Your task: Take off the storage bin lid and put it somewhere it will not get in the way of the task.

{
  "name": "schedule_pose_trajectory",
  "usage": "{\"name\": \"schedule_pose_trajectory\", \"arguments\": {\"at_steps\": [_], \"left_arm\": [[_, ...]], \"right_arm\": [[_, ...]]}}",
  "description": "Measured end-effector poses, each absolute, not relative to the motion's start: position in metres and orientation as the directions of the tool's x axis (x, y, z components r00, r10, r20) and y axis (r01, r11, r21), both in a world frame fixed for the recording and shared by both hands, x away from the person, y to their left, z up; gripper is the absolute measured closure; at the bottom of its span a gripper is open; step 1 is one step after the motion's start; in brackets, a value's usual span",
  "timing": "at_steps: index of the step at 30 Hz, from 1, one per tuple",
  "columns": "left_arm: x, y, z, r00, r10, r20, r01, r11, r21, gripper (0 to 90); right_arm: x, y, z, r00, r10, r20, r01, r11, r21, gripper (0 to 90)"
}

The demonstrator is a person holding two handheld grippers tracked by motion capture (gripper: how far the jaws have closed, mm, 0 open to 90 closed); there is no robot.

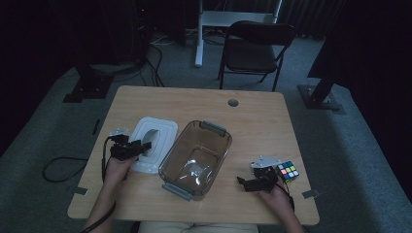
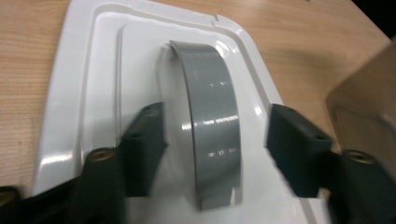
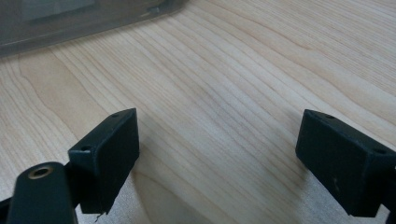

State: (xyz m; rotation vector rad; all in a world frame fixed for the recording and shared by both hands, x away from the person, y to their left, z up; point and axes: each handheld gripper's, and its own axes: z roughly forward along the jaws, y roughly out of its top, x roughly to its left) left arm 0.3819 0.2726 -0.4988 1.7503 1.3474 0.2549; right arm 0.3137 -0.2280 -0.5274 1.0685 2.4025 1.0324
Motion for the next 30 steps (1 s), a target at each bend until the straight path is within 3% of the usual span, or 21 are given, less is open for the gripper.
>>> {"name": "schedule_pose_trajectory", "arguments": {"at_steps": [2,5,7,9,22,30], "left_arm": [[0.380,0.273,-0.498,0.392,0.854,-0.342,0.675,-0.015,0.737,31.5],[0.375,0.270,-0.494,0.408,0.859,-0.309,0.670,-0.052,0.741,16.8],[0.372,0.266,-0.492,0.433,0.854,-0.290,0.672,-0.091,0.735,14.2],[0.372,0.262,-0.492,0.452,0.849,-0.274,0.680,-0.129,0.722,1.2],[0.362,0.238,-0.487,0.529,0.818,-0.227,0.644,-0.214,0.734,0.4],[0.361,0.213,-0.489,0.585,0.789,-0.188,0.627,-0.293,0.722,0.4]], "right_arm": [[0.314,-0.228,-0.527,-0.672,0.741,0.005,0.514,0.461,0.724,12.7],[0.314,-0.227,-0.527,-0.667,0.745,0.006,0.517,0.458,0.723,12.2],[0.315,-0.225,-0.527,-0.659,0.752,0.006,0.522,0.452,0.723,11.9],[0.316,-0.223,-0.527,-0.658,0.753,0.003,0.523,0.453,0.722,11.8],[0.315,-0.200,-0.510,-0.594,0.802,0.063,0.548,0.345,0.762,13.0],[0.314,-0.181,-0.504,-0.618,0.783,0.073,0.522,0.340,0.782,12.5]]}}
